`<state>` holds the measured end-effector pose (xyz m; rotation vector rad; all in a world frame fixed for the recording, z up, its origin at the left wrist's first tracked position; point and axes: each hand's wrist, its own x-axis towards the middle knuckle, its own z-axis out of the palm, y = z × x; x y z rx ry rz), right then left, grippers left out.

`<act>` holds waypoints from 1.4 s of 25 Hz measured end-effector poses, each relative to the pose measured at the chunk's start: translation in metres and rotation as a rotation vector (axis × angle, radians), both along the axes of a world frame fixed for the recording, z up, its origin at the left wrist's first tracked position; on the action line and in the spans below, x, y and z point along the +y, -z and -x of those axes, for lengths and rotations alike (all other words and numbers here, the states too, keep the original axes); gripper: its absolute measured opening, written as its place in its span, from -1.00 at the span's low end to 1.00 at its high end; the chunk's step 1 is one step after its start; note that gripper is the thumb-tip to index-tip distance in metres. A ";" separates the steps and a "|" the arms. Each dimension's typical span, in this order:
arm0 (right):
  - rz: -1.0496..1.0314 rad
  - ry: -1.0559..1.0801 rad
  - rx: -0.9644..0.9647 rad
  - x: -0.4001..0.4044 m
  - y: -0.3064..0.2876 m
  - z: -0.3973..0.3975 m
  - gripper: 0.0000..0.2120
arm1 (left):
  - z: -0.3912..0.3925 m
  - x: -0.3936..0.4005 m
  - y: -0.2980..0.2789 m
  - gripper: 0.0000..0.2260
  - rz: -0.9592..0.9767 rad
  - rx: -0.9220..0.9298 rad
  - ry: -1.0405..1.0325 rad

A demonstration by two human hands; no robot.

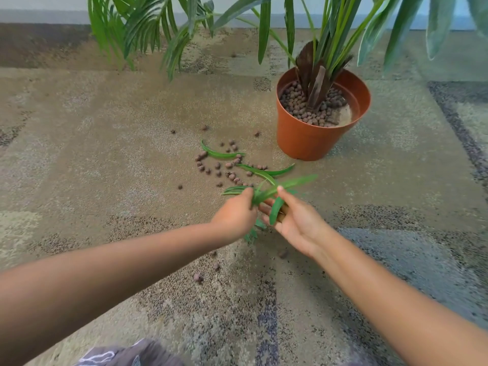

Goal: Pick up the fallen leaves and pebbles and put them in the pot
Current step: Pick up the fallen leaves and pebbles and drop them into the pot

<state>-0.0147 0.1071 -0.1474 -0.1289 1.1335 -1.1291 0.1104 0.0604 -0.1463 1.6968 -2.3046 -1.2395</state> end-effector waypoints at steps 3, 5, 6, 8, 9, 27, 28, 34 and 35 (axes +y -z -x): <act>0.027 0.029 0.016 -0.002 0.000 -0.001 -0.70 | 0.009 0.009 -0.006 -0.93 -0.010 -0.019 0.061; -0.003 0.062 0.052 -0.004 0.000 -0.001 -0.85 | 0.014 0.007 -0.013 -0.80 -0.007 -0.034 0.070; -0.019 0.091 0.045 -0.005 0.000 -0.001 -0.90 | 0.016 0.005 -0.015 -0.75 -0.023 -0.034 0.048; -0.037 0.159 0.022 -0.006 -0.001 0.000 -0.94 | 0.019 0.003 -0.019 -0.72 -0.094 -0.006 -0.034; -0.043 0.183 0.010 -0.006 -0.002 0.000 -0.91 | 0.019 0.001 -0.021 -0.73 -0.134 0.024 -0.073; -0.028 -0.194 0.469 -0.010 -0.012 -0.010 -0.92 | 0.044 0.007 -0.044 -0.73 -0.651 0.726 -0.706; -0.035 -0.127 0.411 -0.011 -0.013 -0.006 -0.87 | 0.048 0.008 -0.046 -0.75 -0.612 0.723 -0.696; 0.293 0.341 -0.211 -0.036 -0.067 0.001 0.01 | 0.070 -0.016 -0.070 -0.65 -0.363 0.664 -0.335; 0.232 0.342 -0.105 -0.037 -0.083 0.005 0.20 | 0.076 -0.025 -0.079 -0.65 -0.357 0.659 -0.307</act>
